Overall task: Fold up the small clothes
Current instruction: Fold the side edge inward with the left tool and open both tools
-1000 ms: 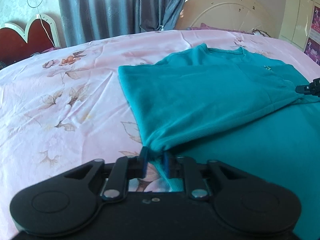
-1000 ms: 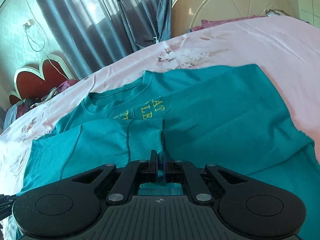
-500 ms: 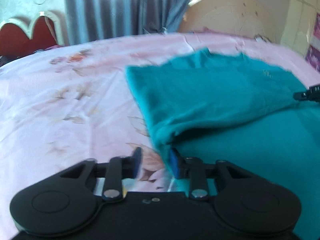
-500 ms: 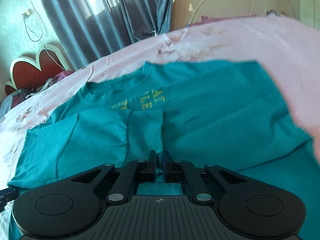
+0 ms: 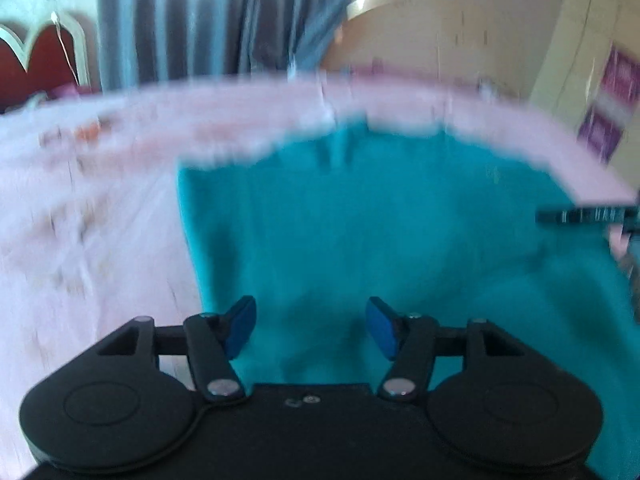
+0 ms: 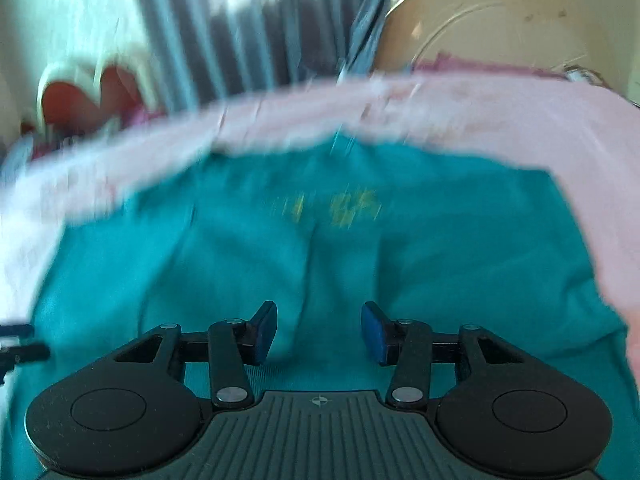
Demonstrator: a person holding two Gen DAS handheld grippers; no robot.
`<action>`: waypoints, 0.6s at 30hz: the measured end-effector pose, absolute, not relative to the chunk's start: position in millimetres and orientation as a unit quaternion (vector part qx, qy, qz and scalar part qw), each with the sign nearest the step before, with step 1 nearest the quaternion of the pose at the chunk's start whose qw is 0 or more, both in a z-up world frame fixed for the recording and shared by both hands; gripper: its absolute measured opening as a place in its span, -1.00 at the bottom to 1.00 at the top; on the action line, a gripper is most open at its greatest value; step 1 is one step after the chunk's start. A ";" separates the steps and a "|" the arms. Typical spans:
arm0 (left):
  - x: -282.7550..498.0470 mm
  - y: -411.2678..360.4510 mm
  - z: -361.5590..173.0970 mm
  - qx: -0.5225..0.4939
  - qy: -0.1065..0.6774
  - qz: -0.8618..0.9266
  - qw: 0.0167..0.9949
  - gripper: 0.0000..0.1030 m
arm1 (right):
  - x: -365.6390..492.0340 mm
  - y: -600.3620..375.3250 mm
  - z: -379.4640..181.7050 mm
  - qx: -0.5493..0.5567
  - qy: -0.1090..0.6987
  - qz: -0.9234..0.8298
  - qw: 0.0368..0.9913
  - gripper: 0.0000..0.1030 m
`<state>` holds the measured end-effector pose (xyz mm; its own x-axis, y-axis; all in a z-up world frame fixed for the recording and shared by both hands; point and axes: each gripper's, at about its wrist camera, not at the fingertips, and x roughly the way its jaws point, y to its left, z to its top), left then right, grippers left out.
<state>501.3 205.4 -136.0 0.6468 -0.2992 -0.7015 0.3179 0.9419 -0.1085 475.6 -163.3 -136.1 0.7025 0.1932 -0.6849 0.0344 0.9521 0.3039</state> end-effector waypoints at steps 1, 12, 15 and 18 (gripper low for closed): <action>513.7 206.3 -130.7 0.014 0.373 -0.166 0.913 0.23 | 485.8 -171.0 -138.0 0.166 0.387 0.030 0.906 -0.10; 618.6 239.1 -167.6 0.009 0.392 -0.122 0.912 0.14 | 521.7 -191.5 -160.2 0.137 0.416 -0.030 0.899 -0.52; 613.7 251.3 -160.1 -0.035 0.392 -0.084 0.916 0.14 | 520.0 -178.5 -144.8 0.128 0.391 -0.044 0.910 -0.51; 603.8 205.7 -146.6 0.007 0.361 -0.139 0.922 0.36 | 532.1 -127.1 -132.7 0.126 0.378 0.023 0.917 -0.14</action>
<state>603.8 205.7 -146.6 0.7000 -0.2516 -0.6683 0.2617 0.9612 -0.0877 532.1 -127.1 -132.7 0.7139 0.1372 -0.6866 0.0538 0.9670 0.2492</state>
